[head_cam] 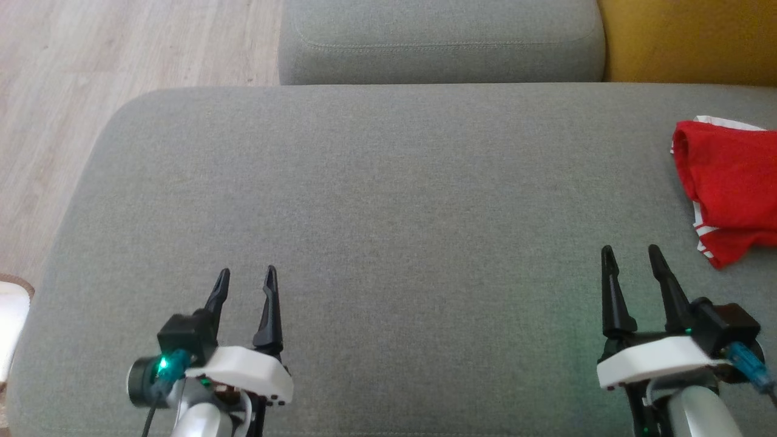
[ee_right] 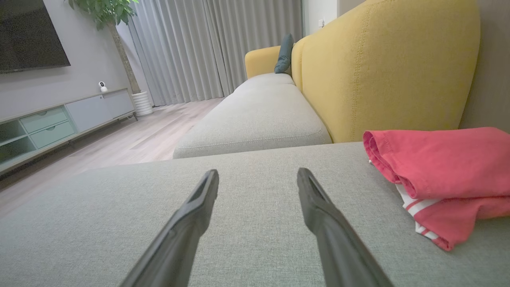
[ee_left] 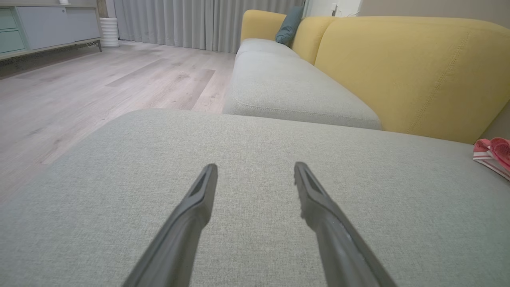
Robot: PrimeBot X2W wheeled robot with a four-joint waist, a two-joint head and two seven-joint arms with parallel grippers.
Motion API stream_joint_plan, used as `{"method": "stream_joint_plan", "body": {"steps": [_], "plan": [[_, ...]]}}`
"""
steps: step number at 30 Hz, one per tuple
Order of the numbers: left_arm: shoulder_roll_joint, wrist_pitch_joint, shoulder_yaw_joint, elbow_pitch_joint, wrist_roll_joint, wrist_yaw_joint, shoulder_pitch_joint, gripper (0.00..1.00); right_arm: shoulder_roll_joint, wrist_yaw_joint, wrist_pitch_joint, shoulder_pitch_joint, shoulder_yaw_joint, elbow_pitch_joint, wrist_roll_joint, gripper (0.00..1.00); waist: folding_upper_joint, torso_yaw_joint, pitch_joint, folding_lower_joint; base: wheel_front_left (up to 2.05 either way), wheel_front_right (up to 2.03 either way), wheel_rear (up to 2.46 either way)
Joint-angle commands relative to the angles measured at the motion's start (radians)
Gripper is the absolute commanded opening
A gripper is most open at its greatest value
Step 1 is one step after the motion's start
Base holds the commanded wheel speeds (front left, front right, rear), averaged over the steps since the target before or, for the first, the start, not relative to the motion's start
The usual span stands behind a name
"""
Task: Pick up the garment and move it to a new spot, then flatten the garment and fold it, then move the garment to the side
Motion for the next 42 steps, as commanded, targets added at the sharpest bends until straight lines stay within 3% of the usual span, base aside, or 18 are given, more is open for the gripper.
{"method": "stream_joint_plan", "body": {"steps": [1, 3, 4, 10, 42], "plan": [[0.002, -0.012, 0.025, -0.027, 0.005, 0.004, -0.027, 1.00, -0.005, 0.007, 0.000, -0.019, 0.027, -0.031, 0.001, 1.00, 0.0000, 0.000, -0.001, 0.0001, 0.00, 0.00, 0.00], [0.002, -0.012, 0.025, -0.024, 0.002, 0.004, -0.026, 1.00, -0.005, 0.007, 0.003, -0.018, 0.028, -0.031, 0.002, 1.00, 0.0000, 0.000, -0.002, 0.0001, 0.00, 0.00, 0.00], [0.000, 0.000, 0.000, 0.006, 0.000, 0.001, 0.000, 0.00, 0.000, 0.000, 0.005, 0.000, 0.001, 0.000, 0.000, 0.00, 0.0000, 0.000, -0.002, 0.0001, 0.00, 0.00, 0.00], [0.000, 0.004, 0.001, 0.071, -0.008, 0.000, 0.030, 0.00, 0.001, 0.000, 0.007, 0.023, 0.001, 0.071, 0.008, 0.00, 0.0000, -0.001, -0.002, 0.0001, 0.00, 0.00, 0.00], [0.011, 0.088, 0.083, 0.045, -0.384, -0.060, 0.005, 0.00, -0.001, 0.002, 0.093, -0.004, -0.028, 0.047, 0.388, 0.00, 0.0000, -0.015, -0.002, 0.0001, 0.00, 0.00, 0.00]]}}
